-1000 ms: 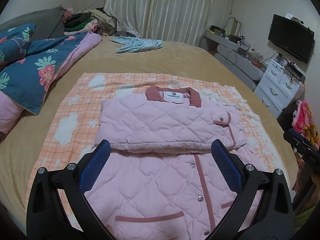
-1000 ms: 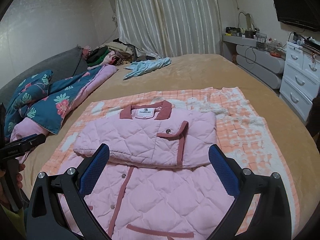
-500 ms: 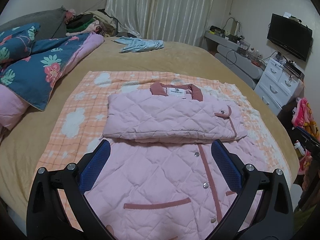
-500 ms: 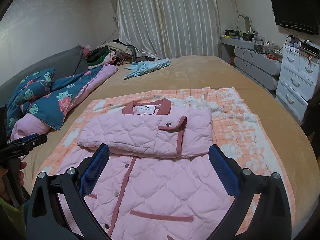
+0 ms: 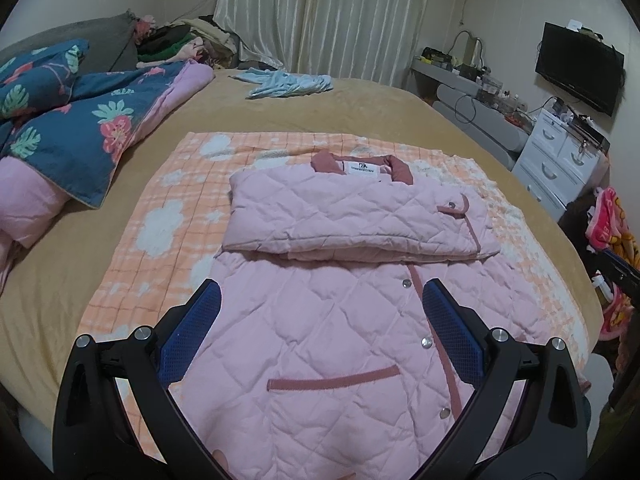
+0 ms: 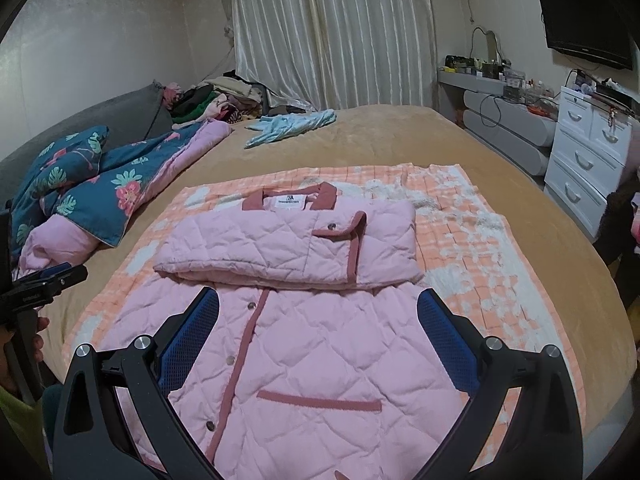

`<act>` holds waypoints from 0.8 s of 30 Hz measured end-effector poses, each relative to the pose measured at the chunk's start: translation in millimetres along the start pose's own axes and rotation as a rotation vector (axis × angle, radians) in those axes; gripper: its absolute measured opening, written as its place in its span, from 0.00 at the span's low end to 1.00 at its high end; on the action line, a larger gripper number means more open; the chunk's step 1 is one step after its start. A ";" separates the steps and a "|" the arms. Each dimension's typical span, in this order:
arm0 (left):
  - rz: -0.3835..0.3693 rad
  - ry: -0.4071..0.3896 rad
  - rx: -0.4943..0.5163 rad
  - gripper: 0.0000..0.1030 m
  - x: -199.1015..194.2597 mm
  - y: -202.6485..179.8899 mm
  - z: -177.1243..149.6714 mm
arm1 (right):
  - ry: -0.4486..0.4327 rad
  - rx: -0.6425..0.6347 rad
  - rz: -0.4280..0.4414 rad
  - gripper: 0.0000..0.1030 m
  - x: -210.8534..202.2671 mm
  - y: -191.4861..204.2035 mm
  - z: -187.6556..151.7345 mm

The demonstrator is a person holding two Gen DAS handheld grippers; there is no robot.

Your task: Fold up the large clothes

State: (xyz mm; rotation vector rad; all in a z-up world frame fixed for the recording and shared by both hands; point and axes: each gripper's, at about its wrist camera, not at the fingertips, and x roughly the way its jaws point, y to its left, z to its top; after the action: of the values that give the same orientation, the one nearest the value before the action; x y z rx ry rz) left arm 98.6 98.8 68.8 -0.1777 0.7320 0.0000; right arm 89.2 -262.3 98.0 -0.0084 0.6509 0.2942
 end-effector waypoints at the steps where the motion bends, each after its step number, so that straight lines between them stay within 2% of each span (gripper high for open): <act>1: 0.000 0.003 -0.002 0.92 -0.1 1.1 -3.0 | 0.005 0.000 -0.003 0.96 -0.7 -0.7 -2.4; 24: 0.040 0.092 0.009 0.92 6.9 28.3 -67.6 | 0.088 0.034 -0.063 0.96 -7.5 -29.1 -56.1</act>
State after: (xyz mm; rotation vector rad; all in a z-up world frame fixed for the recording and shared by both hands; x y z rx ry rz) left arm 57.1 115.3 10.3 -0.1552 0.8268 0.0263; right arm 58.0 -297.8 55.4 -0.0090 0.7417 0.2229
